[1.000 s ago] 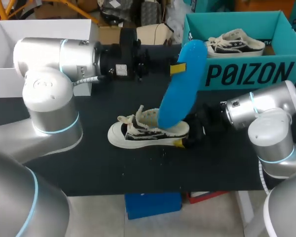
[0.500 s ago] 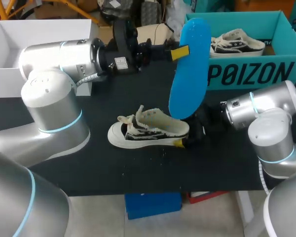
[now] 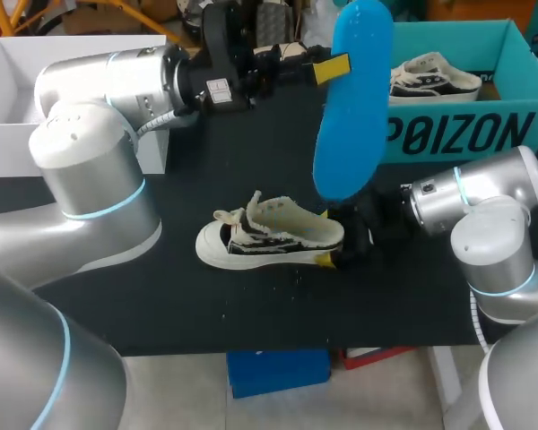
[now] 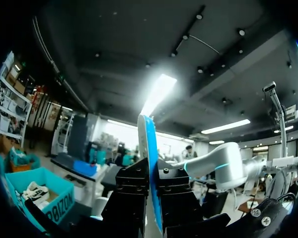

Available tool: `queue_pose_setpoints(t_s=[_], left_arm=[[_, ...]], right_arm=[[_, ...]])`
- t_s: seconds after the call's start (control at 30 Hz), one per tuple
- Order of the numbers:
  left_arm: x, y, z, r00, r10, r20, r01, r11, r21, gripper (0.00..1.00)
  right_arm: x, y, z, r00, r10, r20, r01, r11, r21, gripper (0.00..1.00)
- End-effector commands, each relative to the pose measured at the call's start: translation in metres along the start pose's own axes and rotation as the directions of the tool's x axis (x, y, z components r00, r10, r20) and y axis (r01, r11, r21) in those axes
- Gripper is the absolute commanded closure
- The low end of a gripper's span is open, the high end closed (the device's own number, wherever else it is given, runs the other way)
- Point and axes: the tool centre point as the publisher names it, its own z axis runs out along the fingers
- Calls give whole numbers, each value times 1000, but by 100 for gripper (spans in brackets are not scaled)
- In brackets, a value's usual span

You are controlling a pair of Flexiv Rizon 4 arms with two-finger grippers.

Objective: Take the shoe out of the shoebox, open the shoe tongue, remove and reinsert the insole, then place the shoe into the shoebox

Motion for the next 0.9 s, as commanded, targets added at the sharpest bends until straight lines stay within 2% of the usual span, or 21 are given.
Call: queue_pose_setpoints(t_s=[0.03, 0.13, 0.17, 0.2, 0.23, 0.37, 0.6, 0.77, 0.9], left_arm=[[-1, 2, 2, 1000, 2, 2, -2, 1000, -4, 100], [-1, 2, 2, 1000, 2, 2, -2, 1000, -4, 100], [-1, 2, 2, 1000, 2, 2, -2, 1000, -4, 100], [-1, 2, 2, 1000, 2, 2, -2, 1000, -4, 100], [-1, 2, 2, 1000, 2, 2, -2, 1000, -4, 100], [-1, 2, 2, 1000, 2, 2, -2, 1000, -4, 100], [-1, 2, 2, 1000, 2, 2, -2, 1000, -4, 100], [-1, 2, 2, 1000, 2, 2, -2, 1000, -4, 100], [-1, 2, 2, 1000, 2, 2, -2, 1000, -4, 100]], right_arm=[[0, -4, 1, 1000, 1, 0, -1, 1000, 1, 100], [0, -4, 1, 1000, 1, 0, -1, 1000, 1, 100], [0, -4, 1, 1000, 1, 0, -1, 1000, 1, 81], [0, -2, -1, 1000, -4, -4, 4, 1000, 7, 54], [0, -1, -3, 1000, -11, -8, 11, 1000, 18, 0], [-2, 1, -17, 999, -39, -17, 40, 997, 61, 0], [-4, 9, -39, 997, -71, -43, 79, 972, 219, 0], [-3, 13, -46, 995, -74, -65, 94, 913, 396, 0], [0, 17, -47, 993, -82, -83, 113, 845, 522, 0]])
